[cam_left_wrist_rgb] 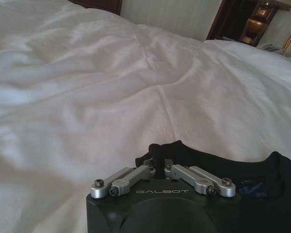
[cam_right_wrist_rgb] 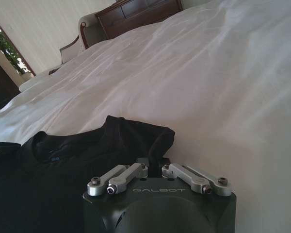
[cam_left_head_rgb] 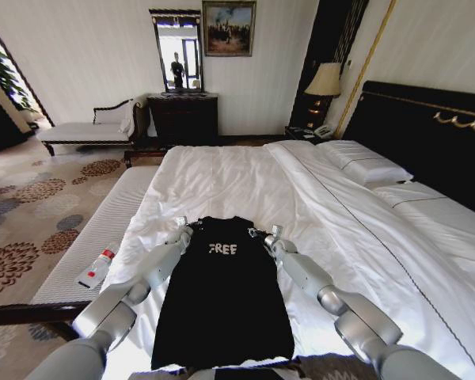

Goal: Fold the clothes on the bed.

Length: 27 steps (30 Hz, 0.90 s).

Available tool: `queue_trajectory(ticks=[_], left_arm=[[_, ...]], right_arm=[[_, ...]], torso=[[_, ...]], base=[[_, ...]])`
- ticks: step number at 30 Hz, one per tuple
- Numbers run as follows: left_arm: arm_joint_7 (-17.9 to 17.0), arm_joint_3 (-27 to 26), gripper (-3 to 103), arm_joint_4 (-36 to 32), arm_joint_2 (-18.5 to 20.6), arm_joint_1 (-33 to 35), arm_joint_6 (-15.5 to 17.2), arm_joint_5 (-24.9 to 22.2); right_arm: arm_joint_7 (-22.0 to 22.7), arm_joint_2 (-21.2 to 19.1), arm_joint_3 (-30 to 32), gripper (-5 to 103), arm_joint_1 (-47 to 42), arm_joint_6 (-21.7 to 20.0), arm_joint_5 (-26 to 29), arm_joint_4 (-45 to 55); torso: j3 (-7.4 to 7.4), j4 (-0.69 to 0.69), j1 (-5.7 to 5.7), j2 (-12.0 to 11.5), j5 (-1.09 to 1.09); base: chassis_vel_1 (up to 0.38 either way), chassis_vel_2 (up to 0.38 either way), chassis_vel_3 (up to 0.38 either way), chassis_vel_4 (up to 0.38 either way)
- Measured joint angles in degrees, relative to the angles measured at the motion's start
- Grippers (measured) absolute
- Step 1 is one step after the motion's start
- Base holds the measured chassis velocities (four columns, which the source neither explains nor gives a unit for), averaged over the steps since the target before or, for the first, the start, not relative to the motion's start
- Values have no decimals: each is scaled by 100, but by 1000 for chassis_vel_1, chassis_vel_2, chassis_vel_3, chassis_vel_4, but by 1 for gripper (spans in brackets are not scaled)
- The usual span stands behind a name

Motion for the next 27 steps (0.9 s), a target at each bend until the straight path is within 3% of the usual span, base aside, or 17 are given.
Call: queue_trajectory(ticks=[4, 11, 17, 20, 27], left_arm=[[-16, -5, 2, -67, 55, 27, -1, -1], [-256, -229, 2, -414, 136, 61, 4, -54], [-395, -363, 2, -1095, 493, 0, 37, -319], [-395, -399, 2, -1404, 717, -317, 41, -631], [-358, -120, 2, -1509, 891, -804, 47, -952]], right_arm=[[29, -23, 8, 3, -22, -2, 20, 71], [245, -143, 40, 3, -132, -15, 93, 566], [649, -390, 230, 3, -62, 41, 228, 1134], [1110, -530, 425, 3, 259, -1, 616, 1446], [1194, -740, 392, 3, 673, -9, 689, 1446]], torso=[[0, 0, 0, 0, 0], [0, 1, 0, 0, 0], [1, 1, 0, 0, 0], [0, 2, 0, 0, -1], [0, -4, 0, 0, 0]], base=[[0, 0, 0, 0], [0, 0, 0, 0], [0, 0, 0, 0], [0, 0, 0, 0], [0, 0, 0, 0]])
